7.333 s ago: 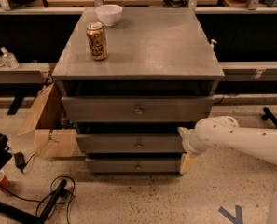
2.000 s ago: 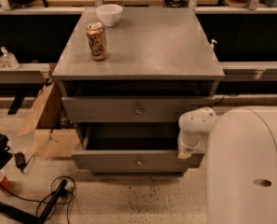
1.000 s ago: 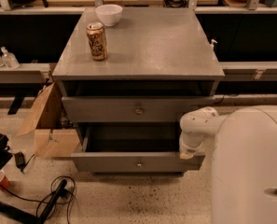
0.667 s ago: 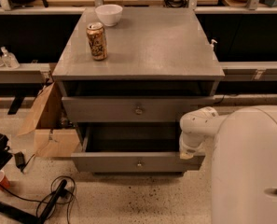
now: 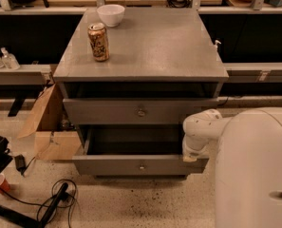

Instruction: Open middle drawer

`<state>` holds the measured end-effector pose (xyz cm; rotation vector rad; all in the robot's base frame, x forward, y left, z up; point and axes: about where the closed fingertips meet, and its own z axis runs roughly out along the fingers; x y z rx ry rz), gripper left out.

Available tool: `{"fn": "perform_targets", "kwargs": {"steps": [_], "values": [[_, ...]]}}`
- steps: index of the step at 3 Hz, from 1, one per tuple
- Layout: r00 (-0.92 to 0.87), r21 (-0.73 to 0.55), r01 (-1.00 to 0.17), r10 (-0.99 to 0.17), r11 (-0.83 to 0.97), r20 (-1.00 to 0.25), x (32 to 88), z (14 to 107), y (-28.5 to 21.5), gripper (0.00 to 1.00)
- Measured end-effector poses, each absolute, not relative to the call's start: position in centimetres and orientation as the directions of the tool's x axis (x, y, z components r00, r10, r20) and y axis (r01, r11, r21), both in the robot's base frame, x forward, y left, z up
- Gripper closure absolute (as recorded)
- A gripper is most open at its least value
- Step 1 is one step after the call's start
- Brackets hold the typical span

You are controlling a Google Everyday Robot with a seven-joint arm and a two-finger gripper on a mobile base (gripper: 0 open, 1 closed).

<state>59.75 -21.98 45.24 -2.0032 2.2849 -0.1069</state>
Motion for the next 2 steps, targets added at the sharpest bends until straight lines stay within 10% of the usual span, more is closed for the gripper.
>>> {"fn": "perform_targets", "kwargs": {"steps": [2], "values": [[-0.129, -0.116, -0.985, -0.991, 0.131, -0.029, 59.63, 45.10, -21.97, 0.00]]}}
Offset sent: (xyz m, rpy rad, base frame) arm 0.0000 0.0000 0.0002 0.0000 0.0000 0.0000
